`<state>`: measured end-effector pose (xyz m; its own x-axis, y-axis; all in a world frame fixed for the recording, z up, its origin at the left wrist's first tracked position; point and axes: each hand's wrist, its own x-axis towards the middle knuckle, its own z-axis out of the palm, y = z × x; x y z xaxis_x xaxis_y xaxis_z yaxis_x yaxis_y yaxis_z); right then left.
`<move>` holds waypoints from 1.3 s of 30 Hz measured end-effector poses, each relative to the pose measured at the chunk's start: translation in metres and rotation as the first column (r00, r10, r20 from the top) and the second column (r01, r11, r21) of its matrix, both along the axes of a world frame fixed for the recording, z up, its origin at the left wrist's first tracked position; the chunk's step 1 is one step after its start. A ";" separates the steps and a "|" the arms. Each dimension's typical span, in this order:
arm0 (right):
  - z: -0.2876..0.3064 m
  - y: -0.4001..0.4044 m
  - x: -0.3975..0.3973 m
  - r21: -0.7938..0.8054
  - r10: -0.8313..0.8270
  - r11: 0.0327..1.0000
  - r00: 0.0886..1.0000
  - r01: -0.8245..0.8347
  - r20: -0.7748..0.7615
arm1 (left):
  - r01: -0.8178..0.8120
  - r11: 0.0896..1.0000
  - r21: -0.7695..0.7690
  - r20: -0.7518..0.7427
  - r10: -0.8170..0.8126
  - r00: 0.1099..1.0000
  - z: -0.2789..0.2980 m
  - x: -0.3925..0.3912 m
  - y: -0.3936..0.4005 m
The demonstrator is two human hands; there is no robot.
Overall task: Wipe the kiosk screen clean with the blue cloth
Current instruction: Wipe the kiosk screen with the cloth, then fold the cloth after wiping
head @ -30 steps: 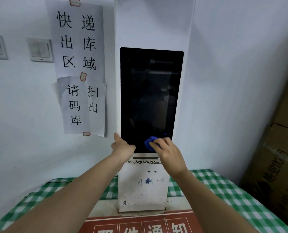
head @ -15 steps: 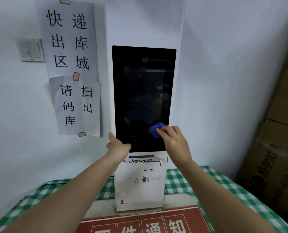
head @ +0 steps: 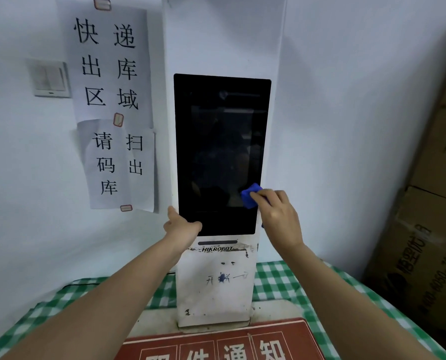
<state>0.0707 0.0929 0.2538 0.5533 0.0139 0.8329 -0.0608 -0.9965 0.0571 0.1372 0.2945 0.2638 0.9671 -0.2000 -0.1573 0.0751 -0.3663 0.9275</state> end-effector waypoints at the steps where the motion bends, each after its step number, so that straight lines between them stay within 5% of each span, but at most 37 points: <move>1: -0.007 -0.001 0.001 -0.014 -0.011 1.000 1.000 0.011 0.001 | 0.006 1.000 0.000 -0.001 -0.006 1.000 0.000 0.000 0.000; 8: -0.066 0.001 -0.011 0.020 -0.077 0.996 0.968 0.084 -0.240 | 0.071 0.995 0.063 -0.032 -0.069 0.997 -0.013 0.002 0.009; 15: -0.074 0.016 -0.022 0.057 -0.107 0.982 0.777 0.180 -0.621 | 0.354 0.894 0.274 -0.207 -0.305 0.930 -0.025 -0.025 0.022; 19: -0.051 0.044 -0.029 0.374 0.045 0.903 0.819 0.212 -0.572 | 0.492 0.824 0.280 -0.277 -0.422 0.863 -0.030 -0.053 0.024; 24: -0.026 0.080 -0.044 0.751 0.240 0.626 0.865 0.209 -0.440 | 0.457 0.867 0.200 -0.180 -0.426 0.887 -0.031 -0.085 0.016; 28: -0.016 0.095 -0.063 0.813 0.232 0.551 0.902 0.185 -0.363 | 0.335 0.942 0.001 -0.074 -0.334 0.940 -0.029 -0.100 0.006; 33: -0.009 0.092 -0.092 0.857 0.232 0.482 0.917 0.183 -0.326 | 0.255 0.929 -0.268 -0.183 -0.309 0.933 -0.019 -0.123 -0.011; 39: -0.011 0.054 -0.128 0.886 0.198 0.401 0.922 0.234 -0.333 | 0.248 0.918 -0.308 -0.262 -0.333 0.906 -0.025 -0.148 -0.047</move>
<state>-0.0573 0.1472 0.2433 0.7707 -0.6297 0.0972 -0.2713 -0.4624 -0.8442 -0.0105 0.2473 0.2385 0.7724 -0.5392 -0.3357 0.2957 -0.1625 0.9414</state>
